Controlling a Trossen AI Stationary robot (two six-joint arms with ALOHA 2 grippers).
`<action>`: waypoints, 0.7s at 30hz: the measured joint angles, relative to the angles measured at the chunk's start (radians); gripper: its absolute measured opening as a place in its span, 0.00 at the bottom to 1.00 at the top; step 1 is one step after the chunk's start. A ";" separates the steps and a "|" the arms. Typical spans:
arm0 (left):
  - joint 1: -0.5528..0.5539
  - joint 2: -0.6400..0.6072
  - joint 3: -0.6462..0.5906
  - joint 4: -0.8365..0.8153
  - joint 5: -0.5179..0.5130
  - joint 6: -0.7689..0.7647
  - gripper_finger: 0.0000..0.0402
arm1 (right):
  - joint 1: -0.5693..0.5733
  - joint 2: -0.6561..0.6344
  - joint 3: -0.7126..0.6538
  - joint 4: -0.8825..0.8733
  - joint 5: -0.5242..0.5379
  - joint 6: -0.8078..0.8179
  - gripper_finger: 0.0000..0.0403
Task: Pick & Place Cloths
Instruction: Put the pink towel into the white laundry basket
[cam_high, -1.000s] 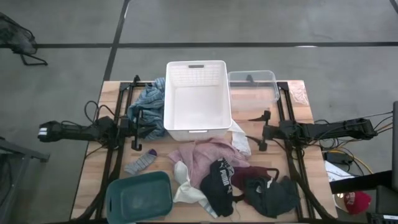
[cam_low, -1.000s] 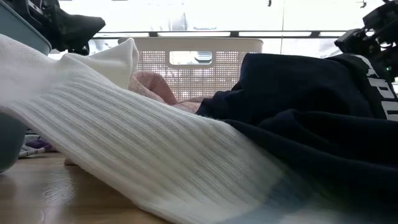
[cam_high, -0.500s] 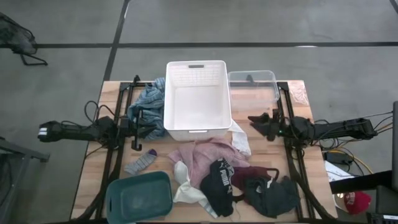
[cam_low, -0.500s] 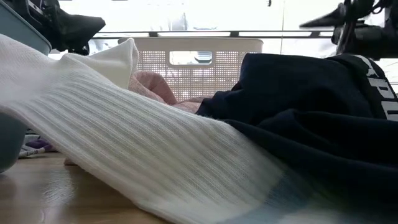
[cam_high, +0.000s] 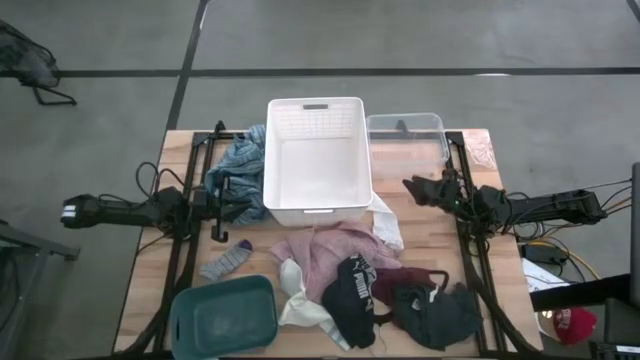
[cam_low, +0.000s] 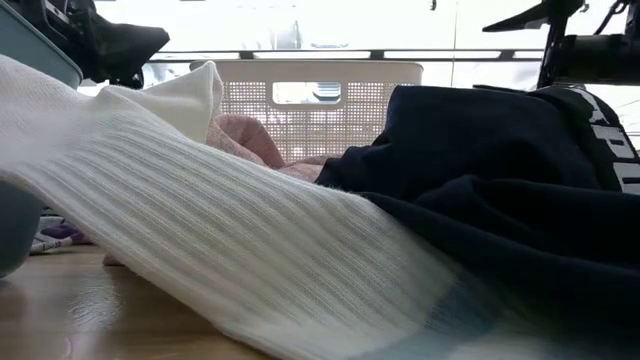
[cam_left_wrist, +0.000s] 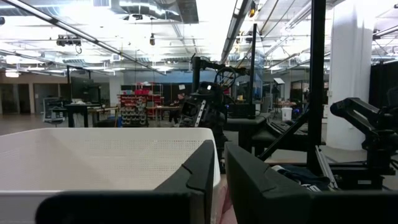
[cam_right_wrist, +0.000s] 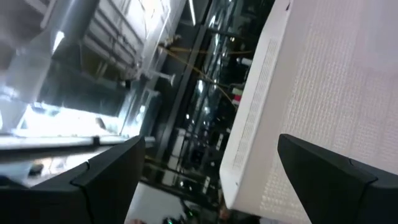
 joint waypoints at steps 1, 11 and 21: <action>0.000 0.000 0.000 0.000 0.000 0.000 0.11 | -0.001 0.001 0.000 0.000 0.002 -0.001 0.90; 0.000 0.000 0.000 0.000 0.000 0.000 0.11 | 0.001 0.007 0.000 0.051 0.054 -0.014 0.90; 0.000 0.000 0.000 -0.001 0.000 0.000 0.11 | 0.001 0.015 0.002 0.099 -0.018 -0.024 0.90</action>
